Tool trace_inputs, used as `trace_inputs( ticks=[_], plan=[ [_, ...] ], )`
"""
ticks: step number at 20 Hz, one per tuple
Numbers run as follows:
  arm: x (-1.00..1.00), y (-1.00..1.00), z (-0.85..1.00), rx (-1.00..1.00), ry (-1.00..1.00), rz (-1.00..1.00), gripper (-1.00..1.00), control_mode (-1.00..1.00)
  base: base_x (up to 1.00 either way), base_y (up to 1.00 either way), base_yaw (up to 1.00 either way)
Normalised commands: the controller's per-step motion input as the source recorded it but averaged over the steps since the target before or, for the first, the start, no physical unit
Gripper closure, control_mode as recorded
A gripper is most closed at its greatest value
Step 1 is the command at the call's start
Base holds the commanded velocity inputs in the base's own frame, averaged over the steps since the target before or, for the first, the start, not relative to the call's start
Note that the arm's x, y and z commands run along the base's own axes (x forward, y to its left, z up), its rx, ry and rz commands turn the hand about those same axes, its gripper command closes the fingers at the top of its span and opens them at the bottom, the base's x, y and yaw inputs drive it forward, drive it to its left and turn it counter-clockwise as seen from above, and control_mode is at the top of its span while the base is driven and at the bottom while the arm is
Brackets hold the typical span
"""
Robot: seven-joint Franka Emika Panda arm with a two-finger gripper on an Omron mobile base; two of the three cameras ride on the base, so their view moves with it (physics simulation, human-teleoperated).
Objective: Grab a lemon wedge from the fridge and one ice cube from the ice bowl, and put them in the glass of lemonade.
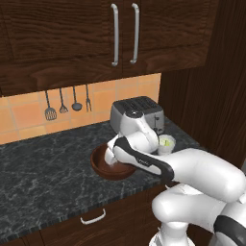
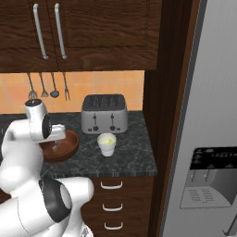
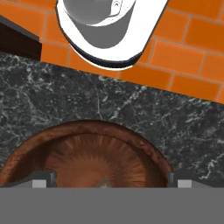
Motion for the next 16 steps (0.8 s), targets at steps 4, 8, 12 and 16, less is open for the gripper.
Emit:
trace_inputs(
  ticks=[4,8,12,16],
  plan=[
    [0.15,0.0,-0.16,0.0,0.02,0.0,-1.0,-1.0,0.0,0.0,0.0],
    [0.13,0.03,-0.16,0.0,0.03,0.0,-1.0,-1.0,0.0,0.0,0.0],
    [0.08,0.06,-0.24,0.0,0.03,0.0,-1.0,-1.0,0.0,0.0,0.0],
    [0.09,0.11,-0.38,0.0,0.0,0.0,-1.0,-1.0,0.0,0.0,0.0]
  ],
)
